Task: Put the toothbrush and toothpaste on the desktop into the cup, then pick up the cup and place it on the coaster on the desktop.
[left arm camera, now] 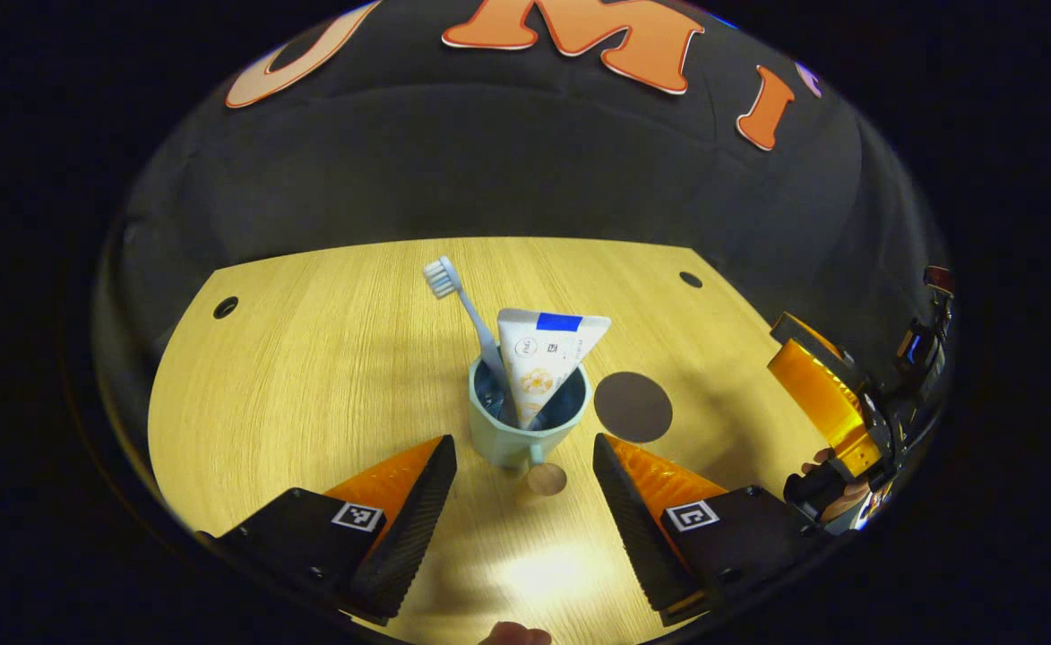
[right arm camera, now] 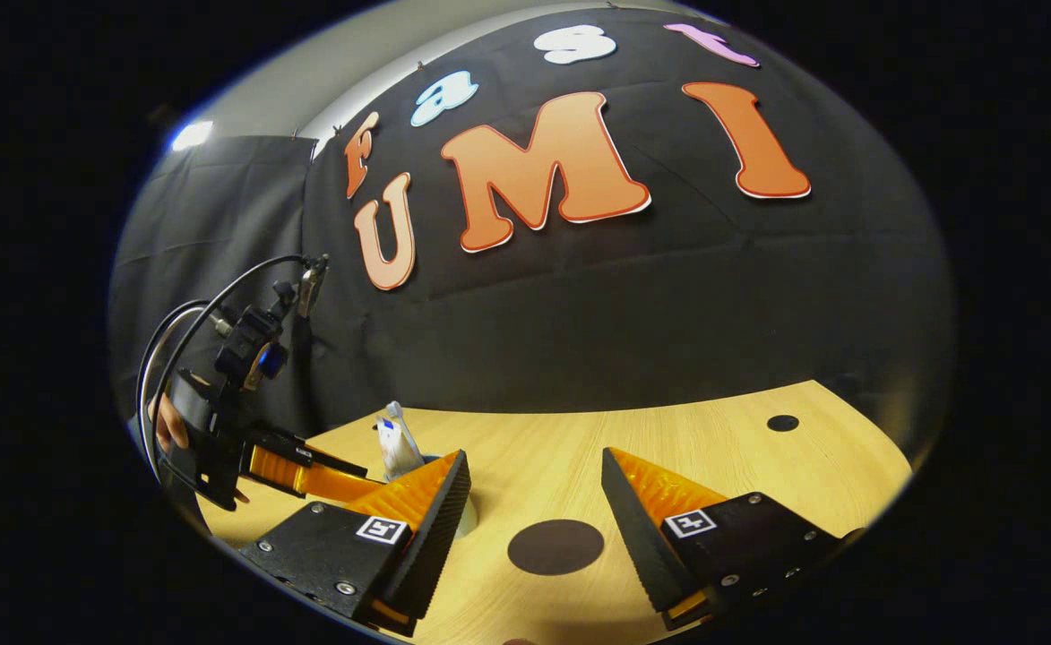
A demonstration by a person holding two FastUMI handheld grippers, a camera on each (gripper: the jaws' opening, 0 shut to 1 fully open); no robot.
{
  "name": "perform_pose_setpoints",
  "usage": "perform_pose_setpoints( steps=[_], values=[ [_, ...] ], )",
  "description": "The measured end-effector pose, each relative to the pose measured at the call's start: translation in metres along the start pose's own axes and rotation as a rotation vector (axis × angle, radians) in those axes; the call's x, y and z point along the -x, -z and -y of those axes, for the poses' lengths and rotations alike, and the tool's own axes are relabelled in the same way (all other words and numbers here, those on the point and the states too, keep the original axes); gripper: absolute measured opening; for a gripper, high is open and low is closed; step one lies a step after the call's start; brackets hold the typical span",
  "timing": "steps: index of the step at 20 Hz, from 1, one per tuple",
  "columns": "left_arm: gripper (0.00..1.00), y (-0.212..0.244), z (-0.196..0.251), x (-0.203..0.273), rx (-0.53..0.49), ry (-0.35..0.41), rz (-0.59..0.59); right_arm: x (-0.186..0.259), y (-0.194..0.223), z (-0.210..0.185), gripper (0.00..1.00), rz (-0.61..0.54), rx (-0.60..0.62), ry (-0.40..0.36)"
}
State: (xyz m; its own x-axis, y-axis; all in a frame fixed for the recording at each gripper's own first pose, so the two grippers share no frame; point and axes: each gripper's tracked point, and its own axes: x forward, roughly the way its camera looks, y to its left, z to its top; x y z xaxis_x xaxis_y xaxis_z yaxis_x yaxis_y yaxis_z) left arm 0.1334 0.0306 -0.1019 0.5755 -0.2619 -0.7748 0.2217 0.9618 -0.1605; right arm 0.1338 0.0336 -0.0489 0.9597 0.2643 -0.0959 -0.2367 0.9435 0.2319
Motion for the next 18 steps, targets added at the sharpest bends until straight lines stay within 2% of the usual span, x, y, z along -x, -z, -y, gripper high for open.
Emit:
perform_pose_setpoints(
  steps=[3,7,13,18],
  values=[
    [0.99,0.01,0.006,-0.007,0.016,0.007,-0.109,0.005,0.009,0.004,0.9,-0.026,-0.007,-0.012],
    [0.99,0.015,0.002,-0.014,0.01,-0.058,-0.228,0.012,0.02,0.013,0.92,-0.056,-0.021,-0.014],
    [0.97,0.019,0.01,-0.027,-0.016,-0.077,-0.385,0.019,0.034,0.022,0.92,-0.099,-0.06,-0.002],
    [0.97,0.007,0.012,-0.051,0.004,-0.121,-0.449,0.024,0.036,0.026,0.92,-0.112,-0.057,0.013]
  ],
)
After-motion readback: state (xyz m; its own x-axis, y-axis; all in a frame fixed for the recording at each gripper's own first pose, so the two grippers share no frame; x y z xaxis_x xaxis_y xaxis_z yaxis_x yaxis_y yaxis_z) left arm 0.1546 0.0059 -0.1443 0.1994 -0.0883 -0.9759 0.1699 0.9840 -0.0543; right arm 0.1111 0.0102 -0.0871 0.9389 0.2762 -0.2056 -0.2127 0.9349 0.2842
